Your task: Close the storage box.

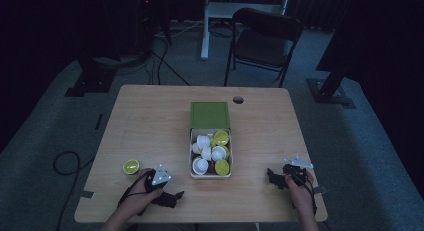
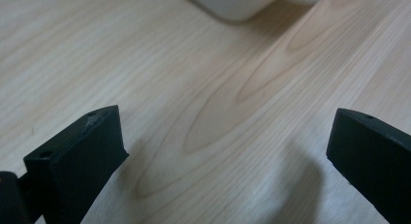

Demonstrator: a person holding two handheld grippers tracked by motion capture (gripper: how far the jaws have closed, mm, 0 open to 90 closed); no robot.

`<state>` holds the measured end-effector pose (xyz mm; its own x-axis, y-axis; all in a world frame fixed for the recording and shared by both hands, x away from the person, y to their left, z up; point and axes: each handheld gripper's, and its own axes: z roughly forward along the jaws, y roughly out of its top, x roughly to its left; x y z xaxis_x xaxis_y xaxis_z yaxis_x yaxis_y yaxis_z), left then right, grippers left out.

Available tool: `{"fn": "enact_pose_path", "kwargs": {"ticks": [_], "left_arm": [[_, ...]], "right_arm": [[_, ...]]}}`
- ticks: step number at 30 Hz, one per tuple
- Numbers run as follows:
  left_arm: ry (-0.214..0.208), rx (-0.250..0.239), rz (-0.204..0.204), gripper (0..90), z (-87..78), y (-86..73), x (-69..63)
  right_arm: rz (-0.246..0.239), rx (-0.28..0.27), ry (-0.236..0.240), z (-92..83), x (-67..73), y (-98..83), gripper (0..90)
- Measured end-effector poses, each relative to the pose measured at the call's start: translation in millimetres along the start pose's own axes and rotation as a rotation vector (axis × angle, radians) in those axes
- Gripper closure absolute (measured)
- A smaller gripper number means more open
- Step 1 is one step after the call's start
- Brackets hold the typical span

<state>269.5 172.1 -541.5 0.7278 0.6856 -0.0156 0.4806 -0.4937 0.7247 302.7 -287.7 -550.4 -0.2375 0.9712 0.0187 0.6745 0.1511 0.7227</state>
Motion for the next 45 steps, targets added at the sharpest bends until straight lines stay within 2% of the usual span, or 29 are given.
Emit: {"fn": "enact_pose_path", "kwargs": {"ticks": [2,4,8,11,12,17,20,23,26,31,32,35,37,38,42,45], "left_arm": [[-0.003,-0.019,-0.006,0.2,-2.2,2.6,0.6],[-0.003,-0.037,-0.016,0.2,-4.3,5.9,1.9],[-0.002,-0.071,-0.023,0.2,-6.5,10.2,3.0],[-0.002,-0.075,-0.012,0.2,-6.5,11.6,2.5],[-0.005,-0.076,0.004,0.2,-6.2,12.0,1.6],[-0.014,-0.092,0.006,0.2,-5.5,15.2,-0.5],[-0.017,-0.1,0.015,0.2,-5.2,16.6,-0.5],[-0.019,-0.119,0.003,0.2,-5.2,19.5,0.6],[-0.027,-0.14,-0.004,0.2,-5.9,23.5,1.1],[-0.026,-0.169,-0.002,0.2,-5.8,29.4,1.2],[-0.033,-0.195,-0.009,0.2,-6.0,31.9,1.2],[-0.038,-0.226,-0.007,0.2,-5.5,36.3,1.3],[-0.025,-0.236,-0.001,0.2,-4.3,38.0,1.6],[-0.024,-0.241,-0.002,0.2,-3.5,38.7,1.7],[-0.018,-0.243,0.003,0.2,-1.1,41.6,4.2],[-0.008,-0.253,0.001,0.2,-0.1,43.9,5.8]], "right_arm": [[0.004,-0.002,0.02,-1.6,1.9,-0.9,11.7],[-0.01,0.004,0.041,-3.3,3.9,-1.1,11.7],[-0.093,0.027,0.063,-6.0,10.6,-1.8,11.7],[-0.145,0.035,0.091,-7.9,16.5,-1.6,11.7],[-0.147,0.031,0.102,-8.7,18.9,-1.2,11.7],[-0.136,-0.007,0.143,-12.7,26.8,2.2,11.7],[-0.12,-0.033,0.187,-15.6,32.4,5.0,11.6],[-0.093,-0.081,0.261,-18.6,39.2,8.4,11.1],[-0.094,-0.129,0.346,-20.8,46.5,11.9,11.0],[-0.099,-0.195,0.442,-24.3,56.3,17.6,11.1],[-0.102,-0.209,0.455,-25.2,57.8,18.8,11.1],[-0.122,-0.239,0.459,-27.7,63.3,22.9,11.1],[-0.085,-0.256,0.494,-28.1,65.8,25.9,11.1],[-0.086,-0.258,0.5,-27.8,67.1,27.0,11.1],[-0.133,-0.236,0.489,-24.3,74.5,30.2,11.1],[-0.154,-0.23,0.508,-20.5,80.3,32.5,11.1]]}}
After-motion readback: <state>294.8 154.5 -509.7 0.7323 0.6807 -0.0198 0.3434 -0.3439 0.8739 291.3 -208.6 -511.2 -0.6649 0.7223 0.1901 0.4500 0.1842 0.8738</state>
